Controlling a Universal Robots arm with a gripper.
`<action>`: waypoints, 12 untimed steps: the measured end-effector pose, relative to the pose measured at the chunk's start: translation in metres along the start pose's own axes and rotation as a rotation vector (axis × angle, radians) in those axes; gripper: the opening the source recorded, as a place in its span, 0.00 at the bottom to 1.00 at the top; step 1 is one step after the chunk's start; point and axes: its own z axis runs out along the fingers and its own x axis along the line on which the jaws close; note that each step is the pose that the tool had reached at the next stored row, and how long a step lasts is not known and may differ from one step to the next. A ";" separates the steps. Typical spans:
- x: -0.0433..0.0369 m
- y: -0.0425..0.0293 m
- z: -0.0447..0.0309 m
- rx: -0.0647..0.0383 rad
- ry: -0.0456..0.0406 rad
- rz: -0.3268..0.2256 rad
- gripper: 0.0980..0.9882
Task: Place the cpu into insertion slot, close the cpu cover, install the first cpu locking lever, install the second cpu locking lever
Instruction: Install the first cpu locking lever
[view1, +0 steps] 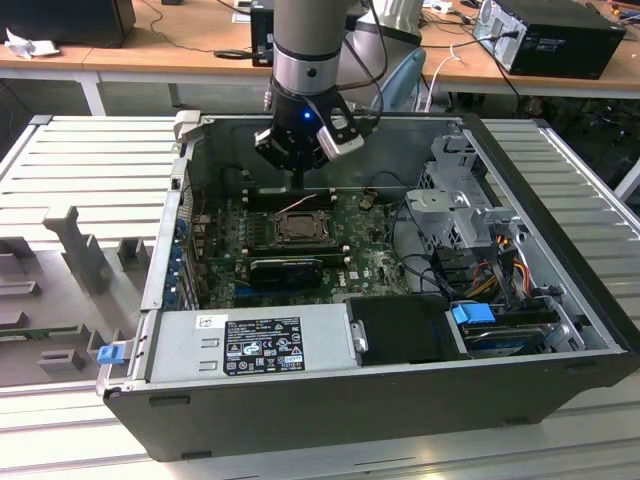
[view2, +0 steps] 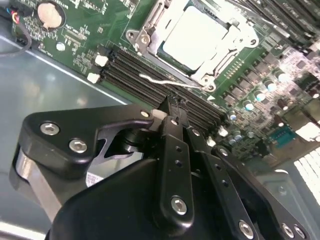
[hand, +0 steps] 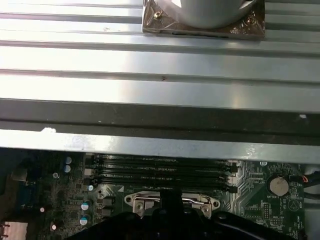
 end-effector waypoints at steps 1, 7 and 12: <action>-0.0010 -0.0003 0.0019 0.000 -0.0003 0.002 0.01; -0.0052 -0.0021 0.0142 0.000 -0.0004 0.003 0.01; -0.0059 -0.0028 0.0189 -0.007 0.0023 -0.019 0.01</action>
